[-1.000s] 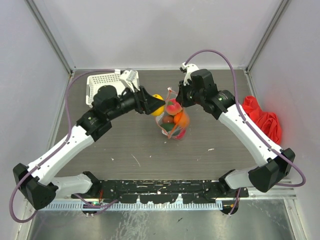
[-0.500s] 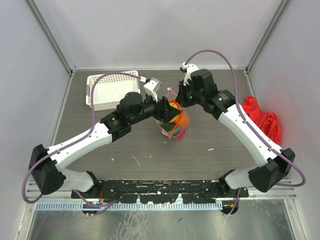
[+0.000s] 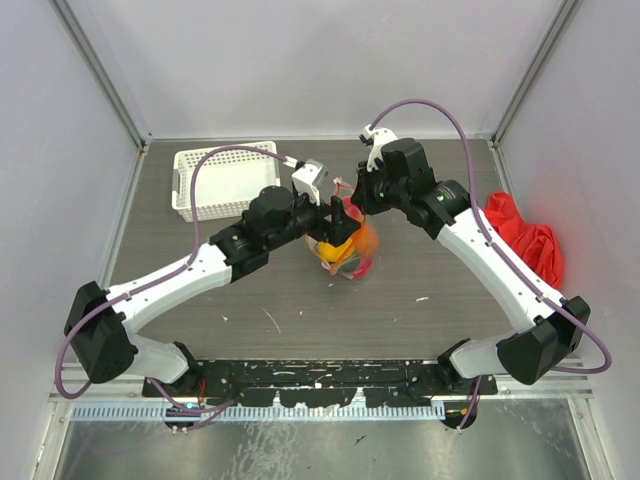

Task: Place the food in the zip-top bag and seal the zipper
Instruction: Place the fake fruit in the zipper food storage bag.

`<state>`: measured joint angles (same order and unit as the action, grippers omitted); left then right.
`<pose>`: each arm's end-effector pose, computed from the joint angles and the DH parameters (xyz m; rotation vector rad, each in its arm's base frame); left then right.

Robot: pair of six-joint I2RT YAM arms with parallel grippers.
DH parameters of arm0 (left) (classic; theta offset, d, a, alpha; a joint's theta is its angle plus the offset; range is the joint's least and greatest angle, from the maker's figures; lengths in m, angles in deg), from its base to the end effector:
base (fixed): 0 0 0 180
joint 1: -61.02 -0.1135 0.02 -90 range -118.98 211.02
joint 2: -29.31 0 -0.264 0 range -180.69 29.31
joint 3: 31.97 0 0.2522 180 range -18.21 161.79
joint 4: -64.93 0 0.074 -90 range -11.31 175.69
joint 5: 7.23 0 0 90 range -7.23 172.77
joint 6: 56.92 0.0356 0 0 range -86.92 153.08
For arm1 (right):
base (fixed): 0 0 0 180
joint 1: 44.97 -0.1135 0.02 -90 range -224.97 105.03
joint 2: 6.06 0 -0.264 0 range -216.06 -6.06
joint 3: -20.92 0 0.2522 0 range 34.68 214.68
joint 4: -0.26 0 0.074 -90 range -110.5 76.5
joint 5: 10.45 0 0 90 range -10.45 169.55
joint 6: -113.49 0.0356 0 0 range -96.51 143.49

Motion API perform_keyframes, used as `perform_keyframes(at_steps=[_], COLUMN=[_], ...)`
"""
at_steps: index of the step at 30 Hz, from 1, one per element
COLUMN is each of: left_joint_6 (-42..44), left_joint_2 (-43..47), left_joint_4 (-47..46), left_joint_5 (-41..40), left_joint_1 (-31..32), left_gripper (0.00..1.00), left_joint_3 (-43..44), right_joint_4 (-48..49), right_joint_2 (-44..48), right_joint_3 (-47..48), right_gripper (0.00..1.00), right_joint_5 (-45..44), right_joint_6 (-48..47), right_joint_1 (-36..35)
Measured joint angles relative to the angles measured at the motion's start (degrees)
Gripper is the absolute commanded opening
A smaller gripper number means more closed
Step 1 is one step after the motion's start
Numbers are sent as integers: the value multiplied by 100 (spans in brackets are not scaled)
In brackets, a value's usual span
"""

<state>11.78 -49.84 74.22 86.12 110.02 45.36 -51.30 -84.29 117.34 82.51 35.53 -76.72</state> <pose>0.2148 -0.2503 0.3437 0.4891 1.7968 -0.9263 0.2518 0.1580 0.3904 -0.4057 2.1567 0.4935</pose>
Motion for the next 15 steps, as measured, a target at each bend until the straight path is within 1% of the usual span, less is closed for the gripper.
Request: perform_keyframes(at_steps=[7,10,15], left_joint_6=[-2,-4,-9], left_joint_2=[50,201,719], left_joint_4=[76,286,866], left_joint_5=[-66,-166,-538], left_joint_1=[2,2,2], left_gripper=[85,86,85], left_joint_3=[0,0,24], right_joint_4=[-4,-2,-2], right_joint_2=[0,0,0], right_joint_3=[0,0,0], right_gripper=[0,0,0], right_joint_5=[22,31,37], right_joint_6=[0,0,0], right_joint_1=[0,0,0])
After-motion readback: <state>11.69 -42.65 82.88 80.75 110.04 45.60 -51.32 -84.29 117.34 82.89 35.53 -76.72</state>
